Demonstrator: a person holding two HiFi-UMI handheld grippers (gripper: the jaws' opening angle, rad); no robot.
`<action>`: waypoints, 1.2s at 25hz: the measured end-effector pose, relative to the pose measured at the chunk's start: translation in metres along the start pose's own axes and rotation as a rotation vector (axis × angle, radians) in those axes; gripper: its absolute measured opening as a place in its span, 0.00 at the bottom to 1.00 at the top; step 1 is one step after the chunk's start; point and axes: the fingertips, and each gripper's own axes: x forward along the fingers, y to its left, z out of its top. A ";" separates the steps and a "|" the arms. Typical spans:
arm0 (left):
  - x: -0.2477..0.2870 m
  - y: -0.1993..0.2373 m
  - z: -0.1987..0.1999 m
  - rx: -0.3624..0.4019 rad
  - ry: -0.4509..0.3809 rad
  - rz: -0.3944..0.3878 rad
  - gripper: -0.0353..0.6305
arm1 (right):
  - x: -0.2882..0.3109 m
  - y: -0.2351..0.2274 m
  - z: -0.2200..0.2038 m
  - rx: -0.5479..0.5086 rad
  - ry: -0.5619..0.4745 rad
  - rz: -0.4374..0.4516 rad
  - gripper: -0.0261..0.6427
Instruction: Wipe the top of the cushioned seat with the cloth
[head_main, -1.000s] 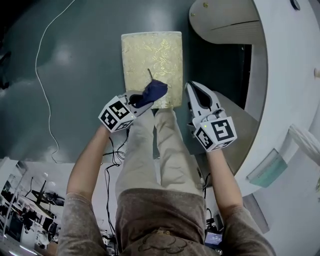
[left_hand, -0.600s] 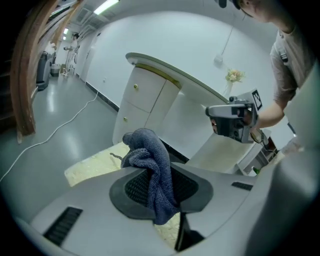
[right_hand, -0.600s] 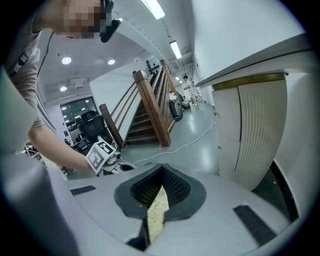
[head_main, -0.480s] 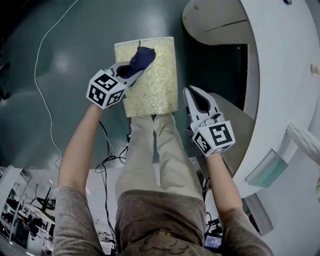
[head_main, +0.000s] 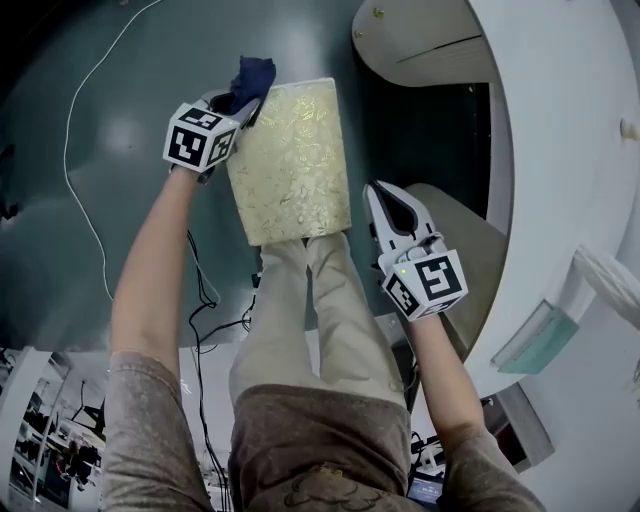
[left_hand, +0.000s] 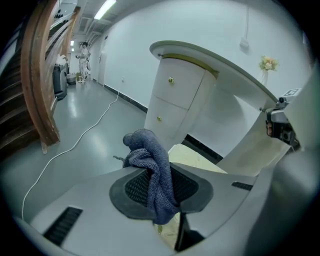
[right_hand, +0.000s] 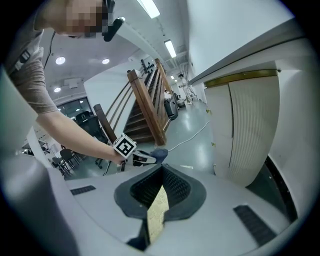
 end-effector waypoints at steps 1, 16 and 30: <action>0.003 0.003 -0.001 0.003 0.013 0.008 0.18 | 0.000 -0.001 0.001 0.005 -0.001 -0.004 0.05; 0.036 -0.016 -0.008 0.080 0.122 -0.086 0.18 | 0.006 -0.015 0.000 0.039 0.000 -0.025 0.05; 0.039 -0.064 -0.015 0.159 0.111 -0.166 0.18 | 0.002 -0.018 -0.002 0.035 -0.006 -0.006 0.05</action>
